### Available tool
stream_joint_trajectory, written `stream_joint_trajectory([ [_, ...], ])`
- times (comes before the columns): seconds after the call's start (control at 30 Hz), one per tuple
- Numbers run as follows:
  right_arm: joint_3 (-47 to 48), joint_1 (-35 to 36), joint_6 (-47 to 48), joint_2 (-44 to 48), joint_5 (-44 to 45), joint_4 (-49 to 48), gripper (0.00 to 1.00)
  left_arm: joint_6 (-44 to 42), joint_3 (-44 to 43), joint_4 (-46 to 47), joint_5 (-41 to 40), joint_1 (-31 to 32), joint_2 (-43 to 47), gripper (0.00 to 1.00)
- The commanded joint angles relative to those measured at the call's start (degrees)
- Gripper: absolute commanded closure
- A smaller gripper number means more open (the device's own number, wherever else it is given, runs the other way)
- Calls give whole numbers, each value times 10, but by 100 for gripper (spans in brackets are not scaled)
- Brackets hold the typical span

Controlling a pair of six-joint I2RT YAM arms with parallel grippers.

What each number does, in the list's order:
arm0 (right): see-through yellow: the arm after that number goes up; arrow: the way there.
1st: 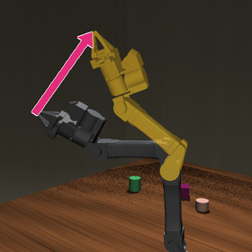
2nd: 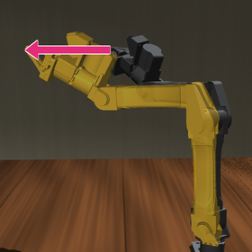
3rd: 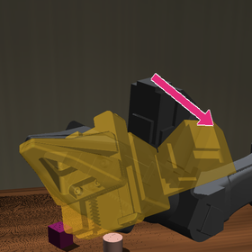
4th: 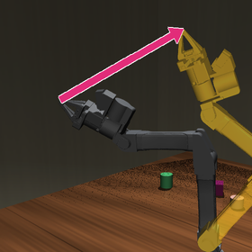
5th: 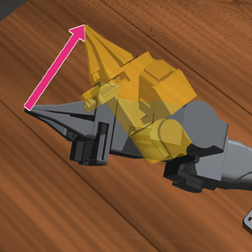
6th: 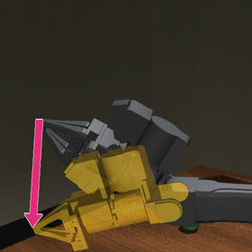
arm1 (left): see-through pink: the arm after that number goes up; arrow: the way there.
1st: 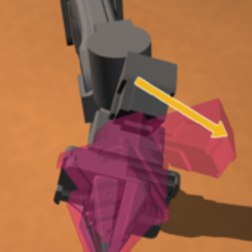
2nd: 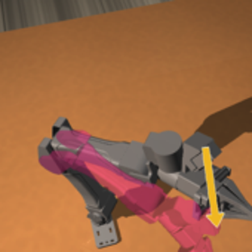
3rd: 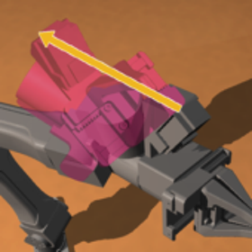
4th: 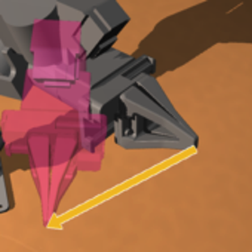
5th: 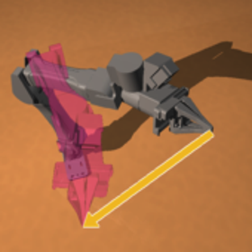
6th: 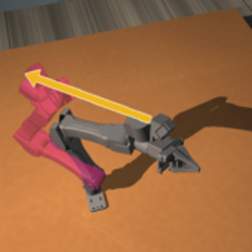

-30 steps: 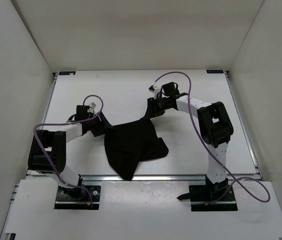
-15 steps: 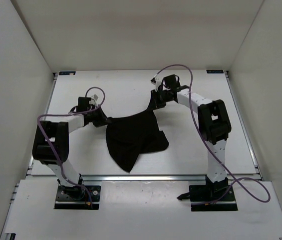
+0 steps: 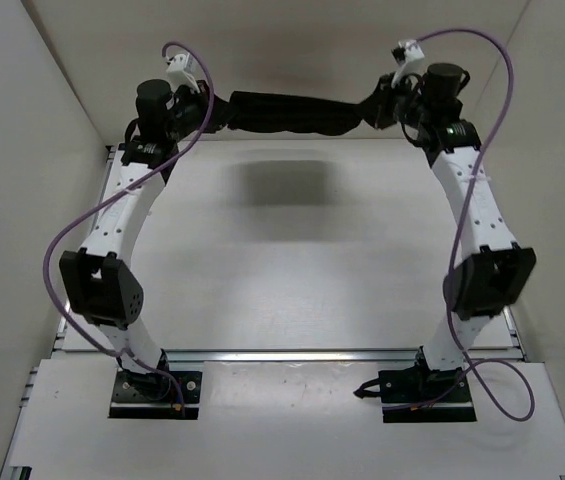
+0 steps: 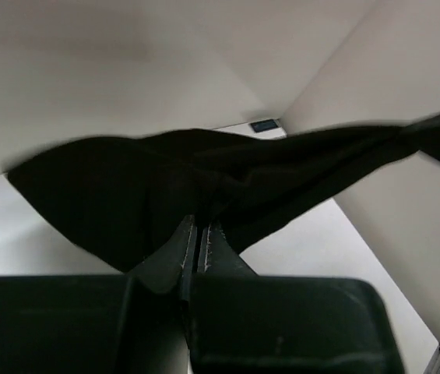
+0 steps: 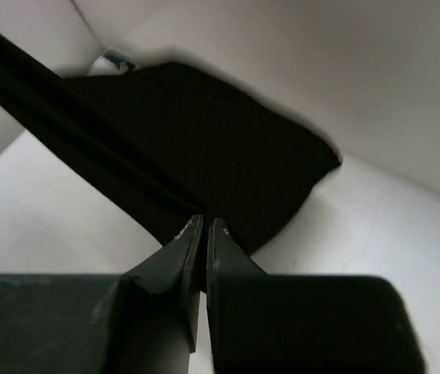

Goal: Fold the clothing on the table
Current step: Flatten the skirt out, then fold the skirt

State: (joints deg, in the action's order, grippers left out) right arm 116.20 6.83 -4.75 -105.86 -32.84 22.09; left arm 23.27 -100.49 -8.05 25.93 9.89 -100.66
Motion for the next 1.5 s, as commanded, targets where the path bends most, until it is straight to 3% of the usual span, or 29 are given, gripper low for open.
stream_joint_trajectory([
  [0.0, -175, -20, 34, 112, 30, -24, 100, -28, 62, -21, -11, 2, 48, 100],
  [0.1, -405, 0, 33, 212, 56, -65, 100, -45, 190, -10, -18, 28, 111, 100],
  [0.27, -655, 66, -4, 353, 88, -79, 100, -55, 437, -39, -56, 93, 238, 100],
  [0.43, -768, 124, -76, 463, 80, -45, 100, 5, 596, -74, -82, 188, 390, 100],
  [0.53, -801, 111, -104, 476, 60, -50, 100, 68, 664, -45, -52, 154, 433, 100],
  [0.7, -781, 54, -99, 403, 2, -105, 100, 41, 642, -63, -67, 94, 380, 100],
  [0.9, -713, 55, -79, 260, -13, -158, 100, 52, 630, 1, -102, 77, 293, 100],
  [1.13, -636, 53, -73, 160, -20, -195, 97, 43, 606, 30, -124, 50, 228, 98],
  [1.3, -625, 55, -58, 132, 1, -186, 96, 42, 571, 31, -109, 52, 168, 90],
  [1.47, -648, 48, -65, 141, 9, -202, 84, 28, 522, 2, -121, 65, 125, 91],
])
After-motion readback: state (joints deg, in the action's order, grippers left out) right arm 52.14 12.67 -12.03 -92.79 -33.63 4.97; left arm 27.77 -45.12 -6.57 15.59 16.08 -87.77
